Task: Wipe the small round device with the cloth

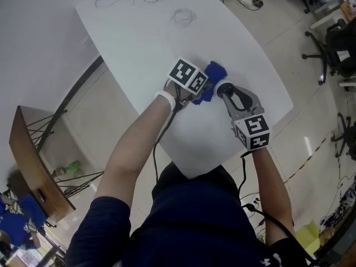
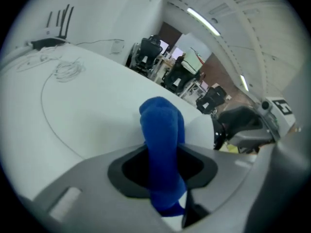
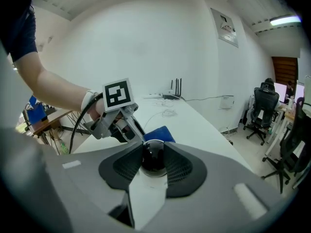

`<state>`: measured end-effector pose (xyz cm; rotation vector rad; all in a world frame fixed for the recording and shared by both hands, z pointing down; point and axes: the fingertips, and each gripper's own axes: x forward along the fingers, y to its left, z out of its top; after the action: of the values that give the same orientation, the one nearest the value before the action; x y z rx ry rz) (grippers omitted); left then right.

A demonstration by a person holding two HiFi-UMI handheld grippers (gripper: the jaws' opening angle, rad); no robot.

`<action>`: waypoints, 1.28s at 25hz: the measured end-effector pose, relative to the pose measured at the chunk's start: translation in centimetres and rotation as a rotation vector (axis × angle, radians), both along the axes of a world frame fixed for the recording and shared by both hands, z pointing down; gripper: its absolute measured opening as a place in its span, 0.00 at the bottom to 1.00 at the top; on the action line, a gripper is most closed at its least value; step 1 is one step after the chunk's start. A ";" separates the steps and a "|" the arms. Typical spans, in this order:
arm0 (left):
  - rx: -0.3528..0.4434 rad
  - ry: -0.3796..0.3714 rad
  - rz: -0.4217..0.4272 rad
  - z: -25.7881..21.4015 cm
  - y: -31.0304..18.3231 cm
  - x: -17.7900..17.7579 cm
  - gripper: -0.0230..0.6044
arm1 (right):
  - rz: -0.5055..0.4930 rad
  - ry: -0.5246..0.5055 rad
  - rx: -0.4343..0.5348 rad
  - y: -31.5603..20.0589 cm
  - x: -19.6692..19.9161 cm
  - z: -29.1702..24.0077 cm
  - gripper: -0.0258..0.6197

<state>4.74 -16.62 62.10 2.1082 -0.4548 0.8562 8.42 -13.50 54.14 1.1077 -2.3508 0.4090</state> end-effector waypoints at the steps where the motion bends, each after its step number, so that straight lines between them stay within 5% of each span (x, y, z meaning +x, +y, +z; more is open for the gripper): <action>1: -0.015 -0.016 -0.016 0.0 0.0 0.0 0.27 | 0.002 -0.001 -0.002 0.1 0.0 0.0 0.25; 3: -0.010 -0.012 -0.015 -0.7 0.1 0.1 0.26 | 0.007 -0.005 -0.010 0.0 0.0 0.1 0.25; 6: 0.032 0.090 -0.017 -3.8 0.2 0.2 0.26 | 0.004 -0.013 -0.021 -0.1 0.0 0.2 0.25; 9: 0.126 0.142 -0.003 -6.9 1.4 0.2 0.26 | -0.002 -0.013 -0.022 -0.1 0.1 0.2 0.25; 12: 0.356 0.081 0.049 -8.4 2.7 0.1 0.27 | 0.001 -0.015 -0.026 -0.2 0.2 0.1 0.25; 16: 0.793 -0.057 0.213 -8.6 5.4 1.3 0.27 | -0.011 -0.006 -0.025 0.0 0.2 0.0 0.25; 18: 0.854 -0.091 0.220 -8.0 5.6 1.3 0.27 | -0.016 -0.003 -0.022 -0.1 0.1 0.0 0.25; 19: 0.800 -0.059 0.172 -7.7 5.4 1.1 0.27 | -0.015 -0.003 -0.023 -0.1 0.1 0.0 0.25; 23: 0.352 0.183 -0.161 -6.9 3.2 -0.7 0.27 | -0.005 -0.022 -0.034 -0.3 0.2 -0.1 0.25; 32: -0.143 0.187 -0.410 -0.7 2.5 -2.3 0.27 | 0.002 -0.047 -0.034 -0.7 0.0 -0.3 0.25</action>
<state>2.42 -14.12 61.38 1.8517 -0.6747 0.4373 8.45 -14.24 53.89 1.0966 -2.3747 0.4790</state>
